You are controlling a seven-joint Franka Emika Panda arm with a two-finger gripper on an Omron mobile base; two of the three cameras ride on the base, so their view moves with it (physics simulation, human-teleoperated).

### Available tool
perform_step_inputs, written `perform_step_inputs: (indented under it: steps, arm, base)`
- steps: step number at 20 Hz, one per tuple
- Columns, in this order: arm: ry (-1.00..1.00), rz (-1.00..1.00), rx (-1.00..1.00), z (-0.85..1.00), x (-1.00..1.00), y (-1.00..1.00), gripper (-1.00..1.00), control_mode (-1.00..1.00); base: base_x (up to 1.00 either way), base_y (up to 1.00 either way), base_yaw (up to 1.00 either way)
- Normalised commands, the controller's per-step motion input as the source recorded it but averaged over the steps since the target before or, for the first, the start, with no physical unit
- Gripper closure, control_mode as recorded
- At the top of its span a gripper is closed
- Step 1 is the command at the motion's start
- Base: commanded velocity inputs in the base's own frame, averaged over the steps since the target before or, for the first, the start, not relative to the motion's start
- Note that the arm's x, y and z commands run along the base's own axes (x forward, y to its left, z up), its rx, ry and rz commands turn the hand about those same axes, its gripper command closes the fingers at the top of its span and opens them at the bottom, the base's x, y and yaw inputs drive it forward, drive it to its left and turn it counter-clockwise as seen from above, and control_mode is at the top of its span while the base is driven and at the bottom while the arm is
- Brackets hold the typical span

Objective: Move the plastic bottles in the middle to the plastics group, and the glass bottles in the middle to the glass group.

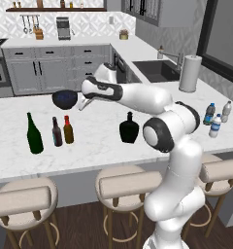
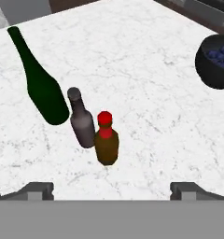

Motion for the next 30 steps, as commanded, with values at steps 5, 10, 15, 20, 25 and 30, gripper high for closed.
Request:
perform_step_inputs:
  steps: [5,10,15,20,25,30]
  arm:
    - [0.03,-0.29,0.00,0.00,-0.45,-0.92,-1.00,-1.00]
    - [0.07,-0.33,0.00,0.00,-0.37,-0.92,-1.00,-1.00]
    - [0.07,-0.41,0.00,0.02,-0.17,-0.90,-1.00,-1.00]
    - [0.15,-0.38,0.00,0.30,0.00,-0.85,-1.00,-1.00]
    - [0.03,-0.15,0.02,0.11,-0.02,-0.32,-1.00,-1.00]
    - [0.00,0.00,0.00,-0.31,0.04,0.00,-1.00,-1.00]
  base:
    - [0.00,0.00,0.00]
    - [0.00,0.00,0.00]
    - [0.00,0.00,0.00]
    - [0.00,0.00,0.00]
    - [0.00,0.00,0.00]
    - [0.00,0.00,0.00]
